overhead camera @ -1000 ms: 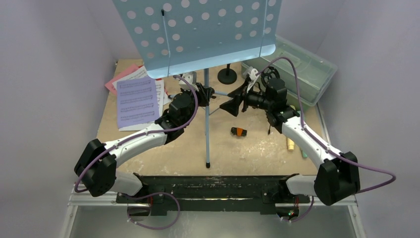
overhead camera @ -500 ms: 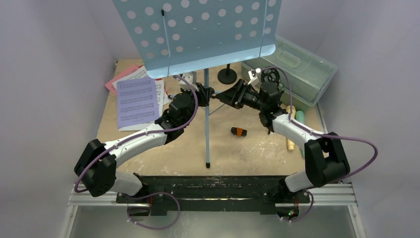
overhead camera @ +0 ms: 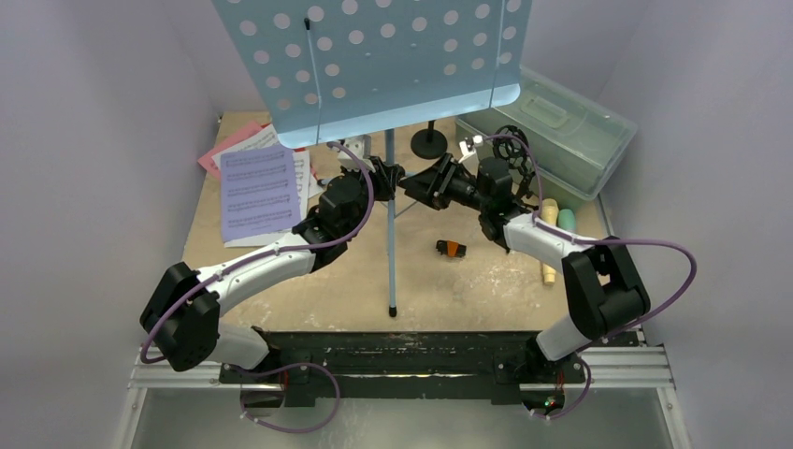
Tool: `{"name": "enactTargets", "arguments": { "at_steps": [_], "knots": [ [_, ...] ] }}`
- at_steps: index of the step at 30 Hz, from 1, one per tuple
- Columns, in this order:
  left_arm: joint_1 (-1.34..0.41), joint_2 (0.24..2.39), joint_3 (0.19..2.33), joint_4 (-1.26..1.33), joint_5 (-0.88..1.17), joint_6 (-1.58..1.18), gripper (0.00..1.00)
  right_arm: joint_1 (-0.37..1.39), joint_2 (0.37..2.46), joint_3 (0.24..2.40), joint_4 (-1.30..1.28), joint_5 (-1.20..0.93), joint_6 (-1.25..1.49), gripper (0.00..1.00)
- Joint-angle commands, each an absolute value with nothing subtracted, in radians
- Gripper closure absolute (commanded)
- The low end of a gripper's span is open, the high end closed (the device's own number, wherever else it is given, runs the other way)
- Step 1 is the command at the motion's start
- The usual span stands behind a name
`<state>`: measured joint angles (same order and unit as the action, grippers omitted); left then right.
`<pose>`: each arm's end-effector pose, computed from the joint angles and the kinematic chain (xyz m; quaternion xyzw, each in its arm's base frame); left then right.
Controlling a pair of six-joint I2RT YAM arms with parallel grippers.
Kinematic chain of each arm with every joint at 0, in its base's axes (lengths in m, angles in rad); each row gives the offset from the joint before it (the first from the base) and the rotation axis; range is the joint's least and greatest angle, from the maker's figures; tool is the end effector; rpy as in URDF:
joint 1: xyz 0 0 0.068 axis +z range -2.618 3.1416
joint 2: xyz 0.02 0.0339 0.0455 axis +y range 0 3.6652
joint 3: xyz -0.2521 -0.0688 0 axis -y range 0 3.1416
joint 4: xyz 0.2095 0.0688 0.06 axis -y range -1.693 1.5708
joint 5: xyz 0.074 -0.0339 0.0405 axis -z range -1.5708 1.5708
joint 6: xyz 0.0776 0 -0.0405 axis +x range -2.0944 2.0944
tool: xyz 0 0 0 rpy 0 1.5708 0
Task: Pack up the instrument practice props
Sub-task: Unscrew the knob on the music stand.
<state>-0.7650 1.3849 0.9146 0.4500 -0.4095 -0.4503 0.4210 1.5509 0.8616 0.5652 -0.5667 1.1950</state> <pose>0.2613 -0.2080 0.3169 -0.0310 0.7130 -0.2720 0.6455 0.3053 0.1824 0.2613 0.1003 0.7363 0.6042 0.2876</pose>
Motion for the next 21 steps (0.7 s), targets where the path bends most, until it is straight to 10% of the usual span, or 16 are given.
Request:
{"name": "enactTargets", "arguments": {
  "at_steps": [1, 12, 21],
  "knots": [
    [-0.760, 1.365, 0.941, 0.437, -0.391, -0.564, 1.00, 0.425, 1.550, 0.905, 0.649, -0.529, 1.211, 0.48],
    [-0.760, 1.361, 0.938, 0.436, -0.386, -0.566, 1.00, 0.435, 1.524, 0.914, 0.672, -0.516, 0.927, 0.99],
    [-0.759, 1.347, 0.931, 0.432, -0.388, -0.560, 1.00, 0.629, 1.427, 0.987, 0.393, -0.302, -0.113, 1.00]
  ]
}}
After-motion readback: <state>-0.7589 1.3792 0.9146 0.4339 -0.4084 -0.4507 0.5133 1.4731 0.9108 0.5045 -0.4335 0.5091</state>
